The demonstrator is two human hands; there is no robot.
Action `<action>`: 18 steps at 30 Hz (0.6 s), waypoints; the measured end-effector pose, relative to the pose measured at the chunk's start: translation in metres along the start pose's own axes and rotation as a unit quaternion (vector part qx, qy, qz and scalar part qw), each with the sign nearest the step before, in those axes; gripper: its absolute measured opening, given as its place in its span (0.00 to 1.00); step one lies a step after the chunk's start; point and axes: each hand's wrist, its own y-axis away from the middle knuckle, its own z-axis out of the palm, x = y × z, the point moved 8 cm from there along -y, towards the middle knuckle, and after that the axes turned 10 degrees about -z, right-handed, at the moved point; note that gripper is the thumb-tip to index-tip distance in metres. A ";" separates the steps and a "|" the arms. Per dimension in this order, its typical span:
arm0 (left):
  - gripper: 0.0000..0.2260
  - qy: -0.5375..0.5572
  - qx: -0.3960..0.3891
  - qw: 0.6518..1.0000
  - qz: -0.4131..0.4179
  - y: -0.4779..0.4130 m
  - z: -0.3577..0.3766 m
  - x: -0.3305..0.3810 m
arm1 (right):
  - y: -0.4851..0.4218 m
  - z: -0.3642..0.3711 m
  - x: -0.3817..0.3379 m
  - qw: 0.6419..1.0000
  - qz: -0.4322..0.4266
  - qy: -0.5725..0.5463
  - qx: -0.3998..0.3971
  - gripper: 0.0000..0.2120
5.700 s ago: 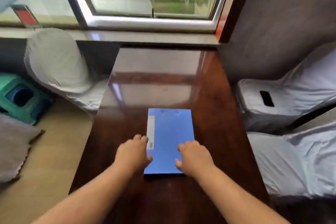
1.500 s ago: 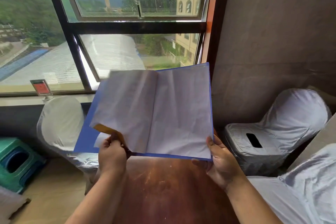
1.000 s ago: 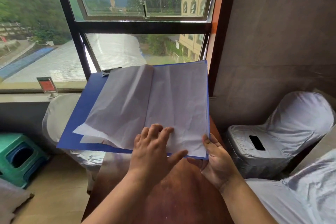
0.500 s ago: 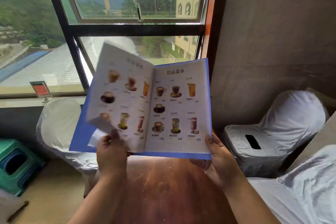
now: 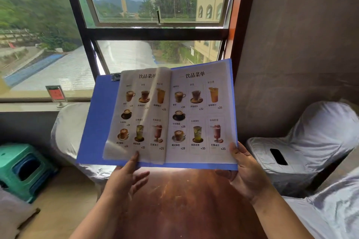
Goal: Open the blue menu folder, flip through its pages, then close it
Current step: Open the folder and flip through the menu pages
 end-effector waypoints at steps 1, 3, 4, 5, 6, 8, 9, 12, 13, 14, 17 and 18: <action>0.26 0.038 -0.007 0.999 0.024 0.000 -0.002 0.004 | 0.000 -0.001 0.000 1.000 0.004 -0.004 0.001 0.33; 0.24 0.061 -0.015 0.996 0.059 0.002 -0.004 0.011 | 0.001 -0.005 0.002 1.000 0.006 -0.013 0.015 0.27; 0.24 0.054 -0.020 0.996 0.071 0.003 -0.003 0.014 | 0.001 -0.007 0.002 1.000 0.003 -0.017 0.023 0.22; 0.24 0.041 -0.022 0.996 0.082 0.003 -0.002 0.015 | 0.002 -0.009 0.003 0.999 0.002 -0.022 0.029 0.18; 0.23 0.028 -0.022 0.995 0.095 0.005 -0.001 0.018 | 0.002 -0.010 0.004 0.999 0.001 -0.026 0.033 0.17; 0.17 -0.008 -0.008 0.990 0.140 0.011 0.001 0.025 | 0.003 -0.009 0.005 0.999 -0.001 -0.036 0.035 0.17; 0.12 -0.030 0.006 0.984 0.177 0.015 0.001 0.031 | 0.004 -0.007 0.006 0.999 -0.001 -0.039 0.035 0.17; 0.08 -0.122 0.037 0.948 0.290 0.032 0.012 0.039 | 0.004 0.000 0.010 0.998 0.009 -0.042 0.036 0.17; 0.11 -0.174 0.044 0.933 0.311 0.036 0.019 0.039 | 0.005 0.002 0.013 0.998 0.017 -0.039 0.039 0.17; 0.16 -0.233 0.041 0.915 0.327 0.041 0.026 0.038 | 0.005 0.005 0.017 0.998 0.025 -0.035 0.041 0.17; 0.38 -0.409 -0.021 0.831 0.377 0.056 0.055 0.032 | 0.004 0.011 0.026 0.998 0.028 -0.037 0.037 0.16; 0.45 -0.443 -0.033 0.806 0.390 0.057 0.062 0.032 | 0.003 0.012 0.026 0.999 0.019 -0.036 0.027 0.14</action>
